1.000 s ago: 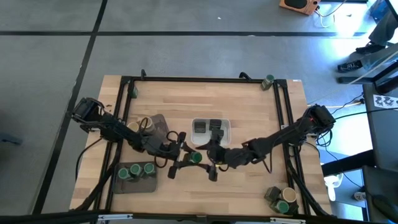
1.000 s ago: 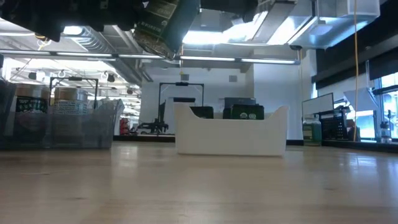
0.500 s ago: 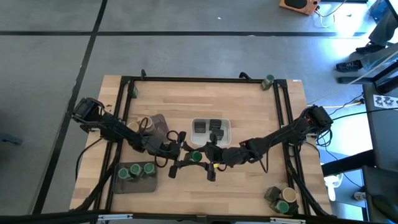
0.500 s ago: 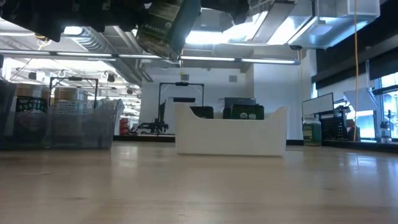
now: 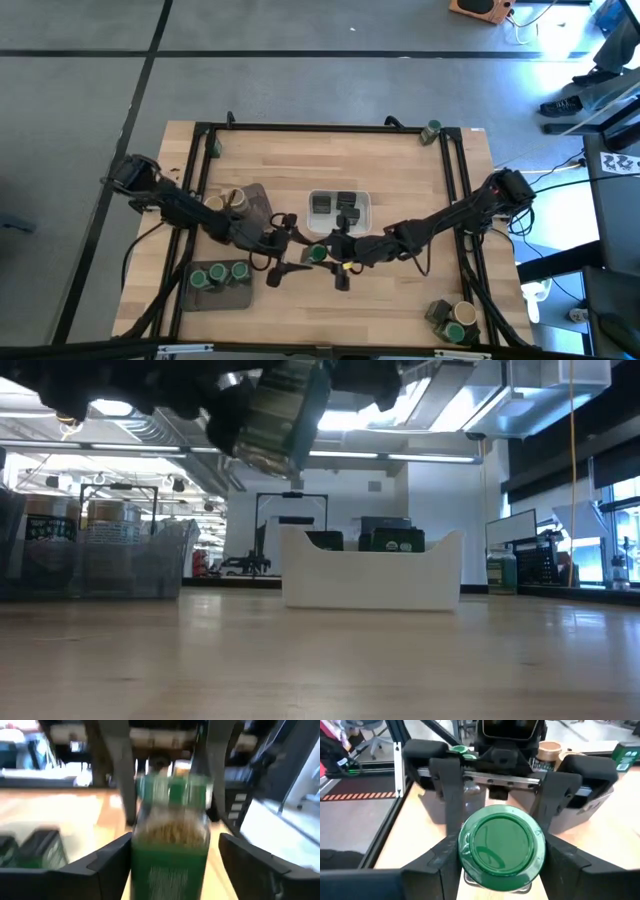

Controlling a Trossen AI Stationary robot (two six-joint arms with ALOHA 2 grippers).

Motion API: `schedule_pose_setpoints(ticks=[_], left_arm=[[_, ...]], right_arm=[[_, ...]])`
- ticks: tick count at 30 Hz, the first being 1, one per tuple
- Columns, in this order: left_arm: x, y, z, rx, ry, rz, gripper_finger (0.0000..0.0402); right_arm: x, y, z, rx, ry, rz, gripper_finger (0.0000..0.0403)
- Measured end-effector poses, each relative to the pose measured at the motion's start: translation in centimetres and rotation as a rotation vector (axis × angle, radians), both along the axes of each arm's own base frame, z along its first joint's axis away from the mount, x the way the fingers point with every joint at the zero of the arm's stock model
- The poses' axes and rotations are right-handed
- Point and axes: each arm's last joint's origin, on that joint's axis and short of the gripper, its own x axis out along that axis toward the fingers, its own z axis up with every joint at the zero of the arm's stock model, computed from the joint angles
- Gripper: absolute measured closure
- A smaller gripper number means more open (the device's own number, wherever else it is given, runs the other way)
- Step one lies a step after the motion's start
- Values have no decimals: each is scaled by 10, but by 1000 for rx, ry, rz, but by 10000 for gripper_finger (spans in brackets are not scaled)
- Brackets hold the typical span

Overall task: Sort spices by type
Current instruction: Put the green seasoning bottle into the bottom black bin

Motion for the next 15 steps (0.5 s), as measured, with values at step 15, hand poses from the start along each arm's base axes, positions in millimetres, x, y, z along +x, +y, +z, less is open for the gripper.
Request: schedule_pose_setpoints(ticks=[15], left_arm=[[-26,-3,7,-4,209,-16,109]], right_arm=[[4,6,-45,70,245,58,197]])
